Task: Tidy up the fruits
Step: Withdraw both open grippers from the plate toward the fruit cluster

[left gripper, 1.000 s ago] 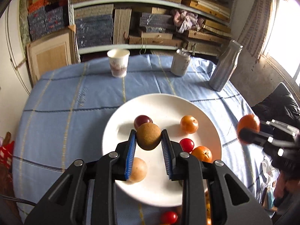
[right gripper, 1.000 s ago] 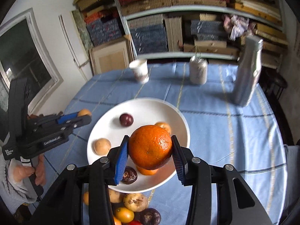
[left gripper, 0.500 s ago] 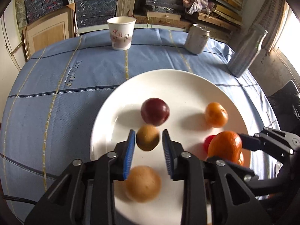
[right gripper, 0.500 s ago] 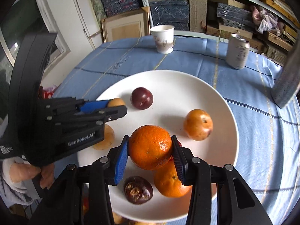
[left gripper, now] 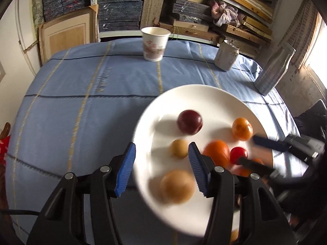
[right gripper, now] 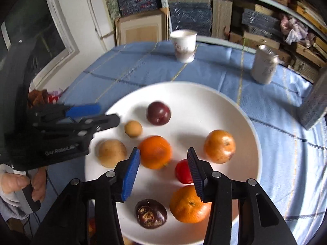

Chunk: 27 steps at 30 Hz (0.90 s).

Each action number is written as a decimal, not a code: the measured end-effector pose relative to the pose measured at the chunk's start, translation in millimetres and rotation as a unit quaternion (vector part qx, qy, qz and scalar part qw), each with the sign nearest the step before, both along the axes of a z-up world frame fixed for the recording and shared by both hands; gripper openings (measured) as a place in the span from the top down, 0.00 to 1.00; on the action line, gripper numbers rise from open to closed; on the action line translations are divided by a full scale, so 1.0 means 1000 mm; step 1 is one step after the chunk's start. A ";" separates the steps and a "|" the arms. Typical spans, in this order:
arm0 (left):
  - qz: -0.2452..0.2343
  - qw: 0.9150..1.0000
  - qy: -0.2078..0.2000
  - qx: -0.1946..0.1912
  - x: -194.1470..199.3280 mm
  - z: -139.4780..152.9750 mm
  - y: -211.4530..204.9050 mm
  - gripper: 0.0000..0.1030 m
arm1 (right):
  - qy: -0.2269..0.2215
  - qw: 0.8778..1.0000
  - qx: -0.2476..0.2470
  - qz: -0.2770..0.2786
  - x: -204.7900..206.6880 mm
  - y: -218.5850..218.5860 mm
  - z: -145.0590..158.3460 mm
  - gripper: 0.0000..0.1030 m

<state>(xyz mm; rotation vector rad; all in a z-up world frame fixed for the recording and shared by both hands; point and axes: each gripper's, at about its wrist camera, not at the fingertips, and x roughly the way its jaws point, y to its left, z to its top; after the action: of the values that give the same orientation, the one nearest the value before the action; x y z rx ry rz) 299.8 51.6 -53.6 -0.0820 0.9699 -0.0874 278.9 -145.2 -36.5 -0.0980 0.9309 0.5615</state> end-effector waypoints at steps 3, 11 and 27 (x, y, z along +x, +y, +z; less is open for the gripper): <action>0.007 1.000 -0.003 0.003 -0.020 0.007 0.010 0.48 | -0.028 0.999 0.017 -0.020 -0.010 -0.020 0.028 0.52; 0.018 1.000 -0.002 0.009 -0.094 0.015 0.020 0.42 | -0.107 0.990 0.049 -0.077 -0.075 -0.079 0.094 0.33; -0.044 0.998 0.041 0.002 -0.175 -0.028 -0.027 0.38 | 0.053 0.987 0.040 -0.143 -0.212 -0.129 -0.015 0.26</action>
<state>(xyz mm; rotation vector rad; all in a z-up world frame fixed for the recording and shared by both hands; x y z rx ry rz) 125.1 24.4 -81.7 -0.0388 1.0566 -0.1647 67.2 -273.7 -51.7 0.1377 1.0032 0.3385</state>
